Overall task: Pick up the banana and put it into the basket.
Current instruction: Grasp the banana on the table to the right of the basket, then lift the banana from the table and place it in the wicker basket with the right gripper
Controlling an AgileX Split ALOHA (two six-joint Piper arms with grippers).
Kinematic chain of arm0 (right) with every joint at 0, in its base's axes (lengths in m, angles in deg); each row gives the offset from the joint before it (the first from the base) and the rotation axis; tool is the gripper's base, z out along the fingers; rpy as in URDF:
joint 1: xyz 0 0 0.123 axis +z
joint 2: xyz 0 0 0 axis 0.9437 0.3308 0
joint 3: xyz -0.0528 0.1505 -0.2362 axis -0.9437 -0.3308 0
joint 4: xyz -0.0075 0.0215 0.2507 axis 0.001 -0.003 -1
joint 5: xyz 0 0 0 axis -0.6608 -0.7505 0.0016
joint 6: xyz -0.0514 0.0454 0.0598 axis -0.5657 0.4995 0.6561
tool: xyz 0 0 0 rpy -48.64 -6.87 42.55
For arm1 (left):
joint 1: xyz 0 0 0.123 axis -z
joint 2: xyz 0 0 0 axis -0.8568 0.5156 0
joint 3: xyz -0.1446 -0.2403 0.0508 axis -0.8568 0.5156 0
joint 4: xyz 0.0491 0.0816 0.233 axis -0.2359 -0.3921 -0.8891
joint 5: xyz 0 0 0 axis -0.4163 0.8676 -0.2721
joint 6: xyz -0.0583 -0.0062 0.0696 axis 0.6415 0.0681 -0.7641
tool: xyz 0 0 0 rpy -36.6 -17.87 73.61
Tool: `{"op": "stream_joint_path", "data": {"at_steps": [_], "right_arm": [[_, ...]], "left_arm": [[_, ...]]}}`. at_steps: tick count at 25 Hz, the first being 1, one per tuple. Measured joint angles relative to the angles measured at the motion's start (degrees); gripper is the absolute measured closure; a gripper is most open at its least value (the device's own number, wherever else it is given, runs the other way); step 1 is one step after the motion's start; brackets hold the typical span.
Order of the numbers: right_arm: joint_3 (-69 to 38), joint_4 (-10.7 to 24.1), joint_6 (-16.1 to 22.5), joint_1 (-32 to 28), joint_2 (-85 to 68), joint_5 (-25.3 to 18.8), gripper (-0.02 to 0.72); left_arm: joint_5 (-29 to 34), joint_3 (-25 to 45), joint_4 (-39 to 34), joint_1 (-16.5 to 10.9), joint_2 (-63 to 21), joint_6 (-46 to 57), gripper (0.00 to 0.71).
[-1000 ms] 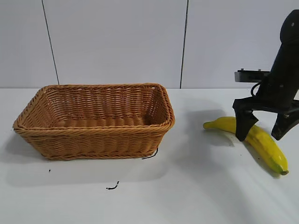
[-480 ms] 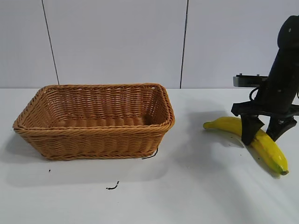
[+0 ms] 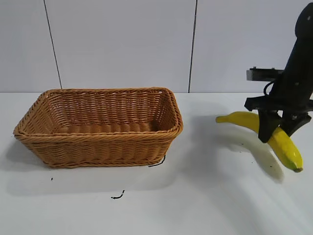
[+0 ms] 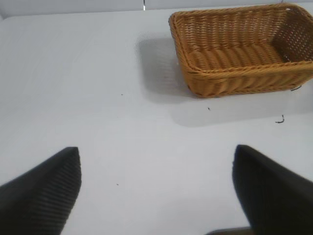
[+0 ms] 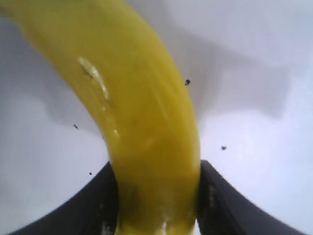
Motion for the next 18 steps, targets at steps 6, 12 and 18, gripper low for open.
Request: {"op": "stream_joint_path", "data": {"at_steps": [6, 12, 18], "right_arm": [[1.0, 0.1, 0.3, 0.0, -8.7, -1.0, 0.412], [11.6, 0.1, 1.2, 0.1, -10.5, -6.7, 0.412], [19.4, 3.0, 1.4, 4.4, -10.5, -8.0, 0.412]], "left_arm": [[0.0, 0.0, 0.0, 0.0, 0.0, 0.0, 0.075], [0.0, 0.0, 0.0, 0.0, 0.0, 0.0, 0.075], [0.0, 0.0, 0.0, 0.0, 0.0, 0.0, 0.075]]}}
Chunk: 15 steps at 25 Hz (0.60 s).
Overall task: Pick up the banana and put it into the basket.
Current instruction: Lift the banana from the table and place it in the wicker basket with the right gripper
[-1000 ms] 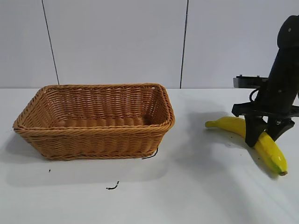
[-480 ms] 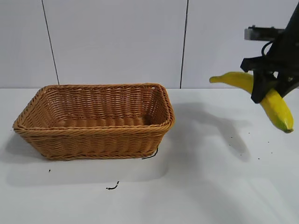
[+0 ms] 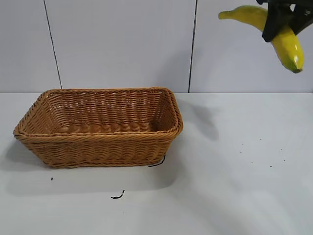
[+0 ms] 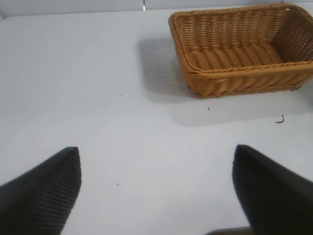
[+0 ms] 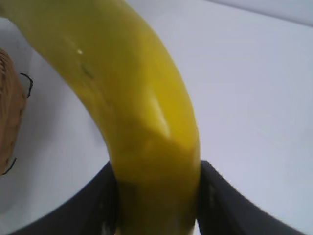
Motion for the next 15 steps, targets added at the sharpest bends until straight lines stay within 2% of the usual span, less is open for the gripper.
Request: {"op": "stream_joint_path", "data": {"at_steps": [15], "right_arm": [[7.3, 0.9, 0.1, 23.8, 9.1, 3.9, 0.412]], "left_arm": [[0.0, 0.0, 0.0, 0.0, 0.0, 0.0, 0.075]]}}
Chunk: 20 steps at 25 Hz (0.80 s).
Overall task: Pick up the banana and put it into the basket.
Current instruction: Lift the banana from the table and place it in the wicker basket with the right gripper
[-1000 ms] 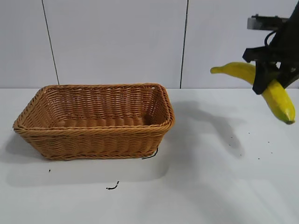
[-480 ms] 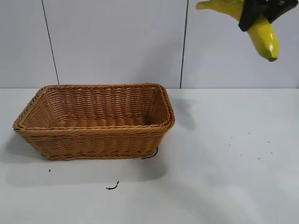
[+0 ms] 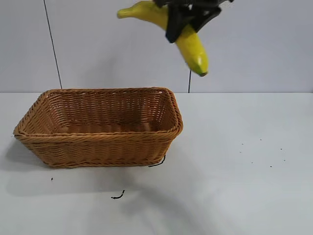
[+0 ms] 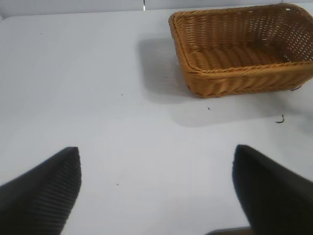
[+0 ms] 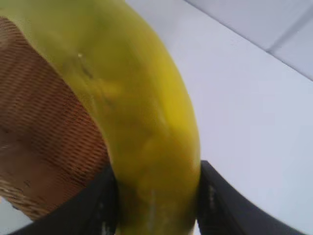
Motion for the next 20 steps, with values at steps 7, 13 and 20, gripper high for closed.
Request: {"op": "stream_joint_path", "data": {"at_steps": [7, 13, 20], "right_arm": [[4.9, -0.1, 0.0, 7.5, 9.5, 3.9, 0.412], [5.7, 0.7, 0.0, 8.2, 14.4, 7.9, 0.412], [5.8, 4.1, 0.0, 8.2, 16.7, 10.0, 0.412]], "left_arm": [[0.0, 0.0, 0.0, 0.0, 0.0, 0.0, 0.075], [0.0, 0.0, 0.0, 0.0, 0.0, 0.0, 0.075], [0.0, 0.0, 0.0, 0.0, 0.0, 0.0, 0.075]]}}
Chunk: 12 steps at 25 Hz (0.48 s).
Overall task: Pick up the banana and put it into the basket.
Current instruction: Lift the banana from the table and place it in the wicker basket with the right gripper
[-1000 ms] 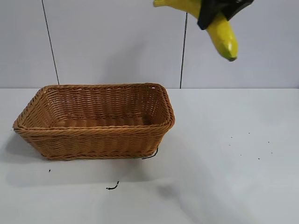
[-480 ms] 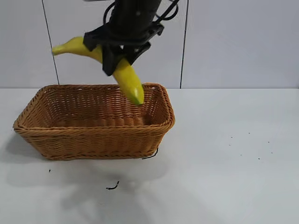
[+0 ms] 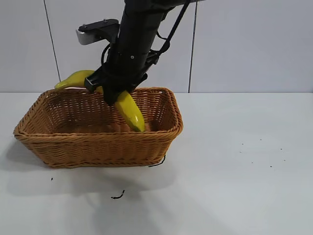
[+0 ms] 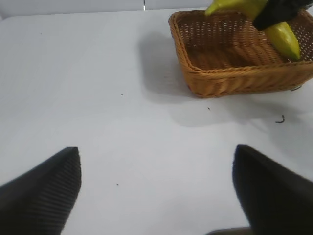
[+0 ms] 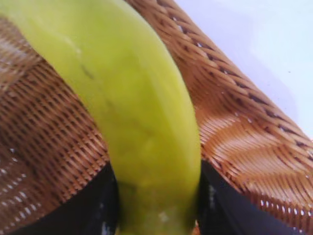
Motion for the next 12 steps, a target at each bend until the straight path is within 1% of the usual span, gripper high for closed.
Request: {"op": "stream_joint_path", "data": {"at_steps": [6, 7, 9, 10, 11, 12], "right_arm": [[0.0, -0.6, 0.0, 0.0, 0.0, -0.7, 0.412], [0.0, -0.7, 0.0, 0.0, 0.0, -0.9, 0.387], [0.0, -0.7, 0.0, 0.0, 0.0, -1.4, 0.26], [0.0, -0.7, 0.0, 0.0, -0.1, -1.6, 0.181], [0.1, -0.6, 0.1, 0.0, -0.2, -1.8, 0.124], [0.3, -0.2, 0.5, 0.0, -0.4, -2.0, 0.091]], "left_arm": [[0.0, 0.0, 0.0, 0.0, 0.0, 0.0, 0.075], [0.0, 0.0, 0.0, 0.0, 0.0, 0.0, 0.075], [0.0, 0.0, 0.0, 0.0, 0.0, 0.0, 0.075], [0.0, 0.0, 0.0, 0.0, 0.0, 0.0, 0.075], [0.0, 0.0, 0.0, 0.0, 0.0, 0.0, 0.075], [0.0, 0.0, 0.0, 0.0, 0.0, 0.0, 0.075]]}}
